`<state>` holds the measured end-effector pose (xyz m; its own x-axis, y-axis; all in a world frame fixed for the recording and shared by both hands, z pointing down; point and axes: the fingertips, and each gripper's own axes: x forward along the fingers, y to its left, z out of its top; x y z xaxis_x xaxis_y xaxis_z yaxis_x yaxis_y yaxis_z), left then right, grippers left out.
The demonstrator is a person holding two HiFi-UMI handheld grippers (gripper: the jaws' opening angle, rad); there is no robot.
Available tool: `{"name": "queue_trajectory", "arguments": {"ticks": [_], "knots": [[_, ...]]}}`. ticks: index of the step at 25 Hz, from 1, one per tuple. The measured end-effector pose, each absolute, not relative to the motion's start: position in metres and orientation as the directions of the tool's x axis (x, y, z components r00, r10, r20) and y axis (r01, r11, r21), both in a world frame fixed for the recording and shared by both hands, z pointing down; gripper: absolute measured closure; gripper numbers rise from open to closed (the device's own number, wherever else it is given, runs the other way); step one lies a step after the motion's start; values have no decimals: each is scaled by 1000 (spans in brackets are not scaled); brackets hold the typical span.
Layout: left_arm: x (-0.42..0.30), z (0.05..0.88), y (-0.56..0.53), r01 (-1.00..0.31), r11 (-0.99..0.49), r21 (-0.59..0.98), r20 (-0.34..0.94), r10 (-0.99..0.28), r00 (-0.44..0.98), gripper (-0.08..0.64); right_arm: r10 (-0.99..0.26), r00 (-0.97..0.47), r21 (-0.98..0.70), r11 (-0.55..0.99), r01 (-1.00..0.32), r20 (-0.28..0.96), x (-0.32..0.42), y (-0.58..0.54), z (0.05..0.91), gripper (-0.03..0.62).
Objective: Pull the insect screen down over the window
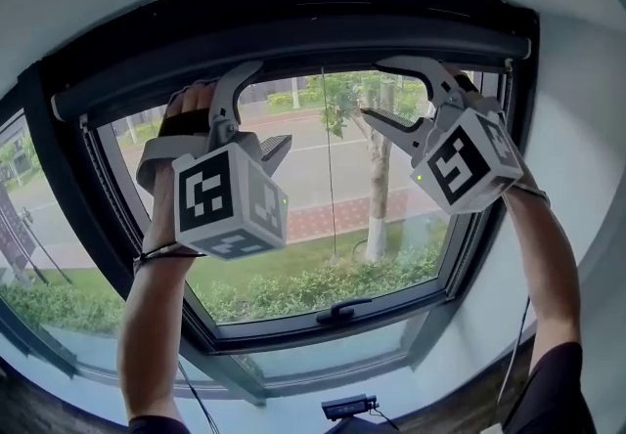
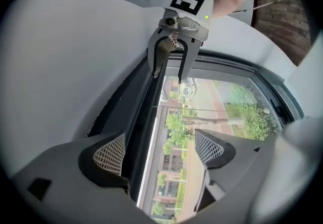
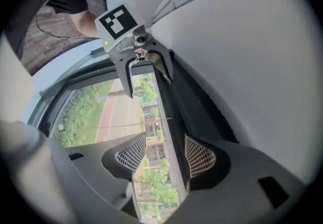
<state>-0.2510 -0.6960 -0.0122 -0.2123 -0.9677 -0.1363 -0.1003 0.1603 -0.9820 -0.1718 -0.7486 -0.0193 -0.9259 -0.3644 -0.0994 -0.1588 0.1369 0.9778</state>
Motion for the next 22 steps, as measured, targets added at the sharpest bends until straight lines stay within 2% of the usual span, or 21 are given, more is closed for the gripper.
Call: {"name": "queue_trajectory", "arguments": {"ticks": [5,9,13,17,22], "knots": [[-271,-7,-720,-36,145,-989,-127,-943,-306,124,-483,-869,988,49,-147,-106,-181,-790,-26,367],[-272,-5,-738,-30,134,-991,-117,-938,-328,124,-514,-851,989,30,-143,-107,-189,-798,-29,367],[-276,-1,-742,-17,100,-995,-87,-926,-367,126,-523,-851,996,52,-78,-39,-195,-803,-21,367],[-264,3,-725,-68,61,-996,-32,-931,-362,126,-521,-852,996,86,7,51,-184,-788,-18,368],[-245,43,-698,-107,-62,-992,95,-935,-341,127,-491,-851,976,191,106,188,-165,-764,21,368]]}}
